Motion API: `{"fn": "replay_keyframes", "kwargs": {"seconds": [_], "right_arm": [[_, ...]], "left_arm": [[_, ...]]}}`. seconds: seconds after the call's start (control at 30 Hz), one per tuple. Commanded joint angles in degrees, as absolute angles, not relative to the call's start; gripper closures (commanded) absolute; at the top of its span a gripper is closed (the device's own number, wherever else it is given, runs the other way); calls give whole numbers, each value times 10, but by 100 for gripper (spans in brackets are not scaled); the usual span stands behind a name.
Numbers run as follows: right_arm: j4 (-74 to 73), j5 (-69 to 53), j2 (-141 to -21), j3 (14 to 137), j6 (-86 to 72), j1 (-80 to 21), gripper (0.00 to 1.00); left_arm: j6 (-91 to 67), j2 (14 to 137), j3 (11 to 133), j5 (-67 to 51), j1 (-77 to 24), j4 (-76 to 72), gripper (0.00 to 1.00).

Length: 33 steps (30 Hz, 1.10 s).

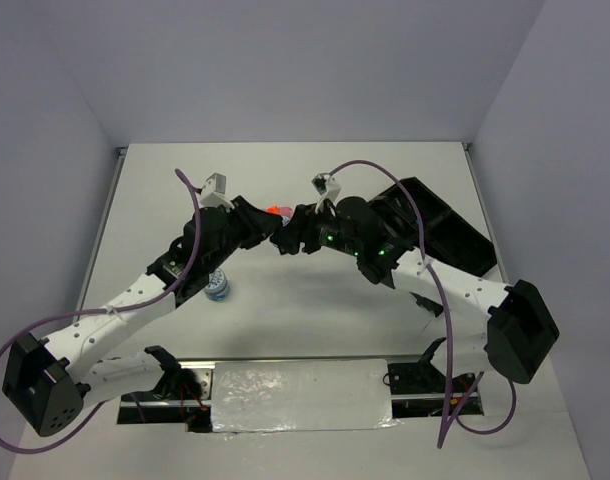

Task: Sort the stationery into containers
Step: Pick up the pen from the center of the board, then place the pen in the storage box.

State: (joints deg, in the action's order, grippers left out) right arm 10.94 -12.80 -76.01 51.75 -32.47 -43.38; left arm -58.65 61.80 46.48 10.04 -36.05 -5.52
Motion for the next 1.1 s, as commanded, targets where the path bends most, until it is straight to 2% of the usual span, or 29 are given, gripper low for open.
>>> {"fn": "replay_keyframes", "kwargs": {"seconds": [0.0,0.07,0.17,0.2,0.23,0.27,0.33,0.37,0.43,0.5,0.6,0.63,0.73,0.83,1.0,1.07], "right_arm": [[167,-124,-769,536,-341,-444,37],[164,-130,-782,545,-341,-446,40],[160,-130,-797,555,-335,-450,55],[159,-128,-798,555,-333,-450,86],[158,-124,-797,555,-333,-450,100],[161,-120,-790,549,-330,-450,100],[139,-104,-781,549,-310,-449,100],[125,-97,-774,555,-291,-444,100],[55,-64,-766,562,-216,-428,100],[-22,-89,-762,574,-152,-364,100],[-130,-116,-760,595,-59,-256,100],[-161,-92,-766,606,-21,-230,100],[-238,-41,-812,651,45,-135,100],[-333,-85,-917,780,66,-32,100],[-388,-71,-1014,874,71,37,100],[-381,-59,-1039,887,62,36,95]], "left_arm": [[-579,601,471,83,-367,-69,100],[-582,601,466,75,-367,-74,100],[-586,597,460,55,-368,-87,100],[-588,595,461,55,-367,-84,100],[-585,593,461,57,-368,-80,97],[-584,592,467,63,-368,-74,90],[-576,591,480,79,-368,-34,41],[-576,592,509,116,-367,-7,1],[-560,606,557,148,-363,105,1],[-547,626,640,205,-353,236,1],[-500,636,706,245,-338,320,1],[-488,634,711,247,-334,350,1],[-441,607,691,221,-330,355,1],[-401,572,641,174,-327,345,1],[-333,539,612,134,-323,380,1],[-305,530,599,120,-323,388,1]]}}
